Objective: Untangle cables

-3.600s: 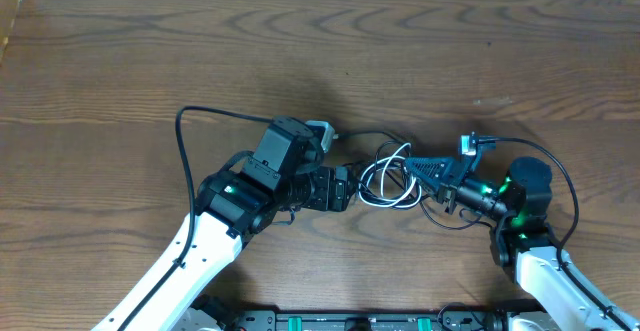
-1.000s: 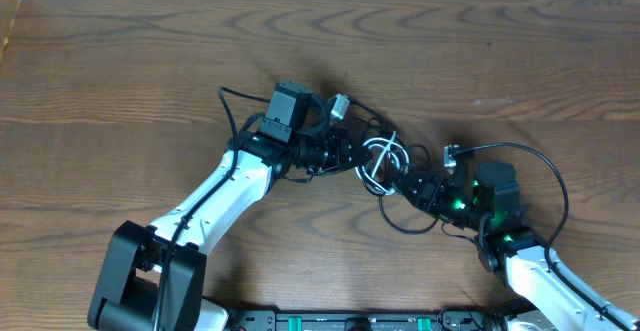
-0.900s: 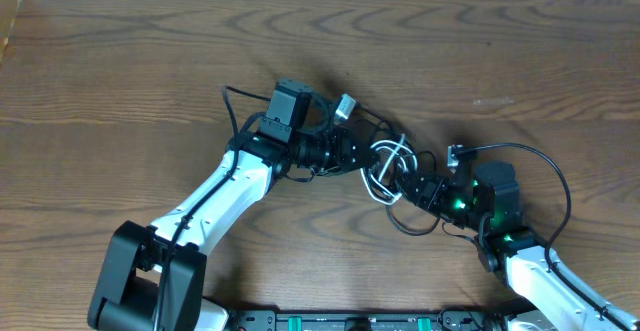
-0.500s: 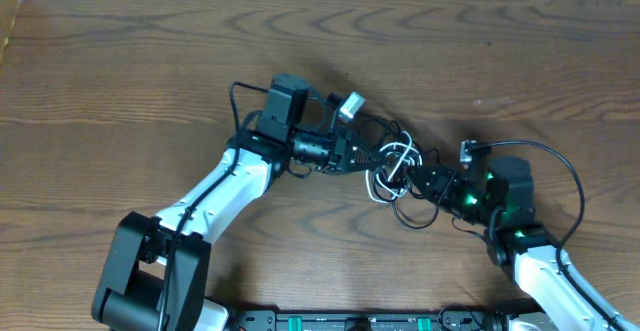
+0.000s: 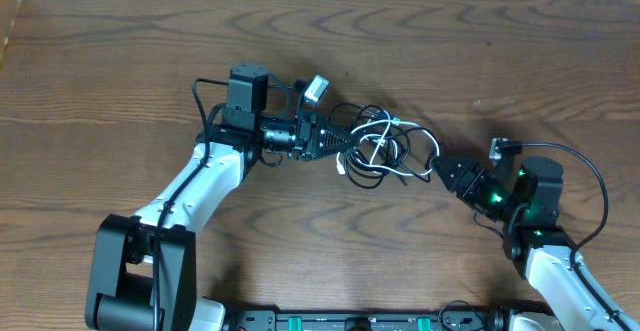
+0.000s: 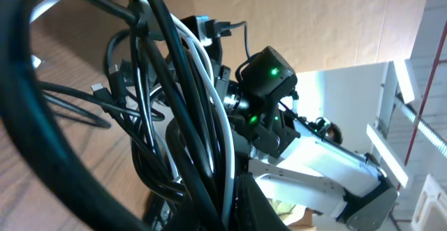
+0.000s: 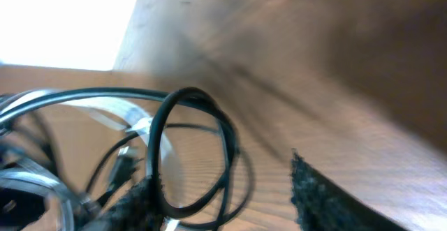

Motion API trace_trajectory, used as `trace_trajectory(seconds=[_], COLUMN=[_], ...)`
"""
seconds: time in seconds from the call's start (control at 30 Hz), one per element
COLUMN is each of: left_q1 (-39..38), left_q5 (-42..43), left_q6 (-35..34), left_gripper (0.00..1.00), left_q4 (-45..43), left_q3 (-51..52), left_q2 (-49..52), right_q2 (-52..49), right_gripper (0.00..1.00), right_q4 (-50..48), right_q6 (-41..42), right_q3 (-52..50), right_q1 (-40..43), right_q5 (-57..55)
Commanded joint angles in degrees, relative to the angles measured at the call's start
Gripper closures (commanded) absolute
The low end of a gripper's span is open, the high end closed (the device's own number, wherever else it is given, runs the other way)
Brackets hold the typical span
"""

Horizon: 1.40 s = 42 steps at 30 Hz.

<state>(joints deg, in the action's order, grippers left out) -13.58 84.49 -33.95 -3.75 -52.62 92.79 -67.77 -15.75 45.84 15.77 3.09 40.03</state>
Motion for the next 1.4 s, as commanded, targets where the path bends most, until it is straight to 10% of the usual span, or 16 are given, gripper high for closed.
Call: trace_trajectory(seconds=[0.0,0.3,0.7,0.97,1.37], left_q1=[0.5,1.6,1.6,1.6,-1.4], left_q5=[3.1,5.5,4.4,5.6,5.6], left_q6=[5.0,5.1,5.2,13.3,8.9], left_gripper=[0.92,0.93,0.92,0.92,0.92], left_q4=[-0.5,-0.7,-0.6,-0.6,0.2], left_q3=[-0.9,-0.9,-0.9,-0.9,-0.9], left_q2=[-1.9,-1.9,-1.9,-1.9,-1.9], right_q2=[-0.3,-0.3,-0.3,-0.3,-0.8], right_gripper=[0.39,0.37,0.33,0.48,0.35], right_q4=[-3.4,-3.8,-29.7,-30.7,-23.0], right_q6=[-0.7,-1.2,3.0,5.8,3.5], right_q3=[-0.5,-0.5,-0.5,-0.5,-0.5], right_q1=[0.5,3.3,3.3,5.4,7.7], right_q5=[5.1,5.2,26.6,16.8,7.5])
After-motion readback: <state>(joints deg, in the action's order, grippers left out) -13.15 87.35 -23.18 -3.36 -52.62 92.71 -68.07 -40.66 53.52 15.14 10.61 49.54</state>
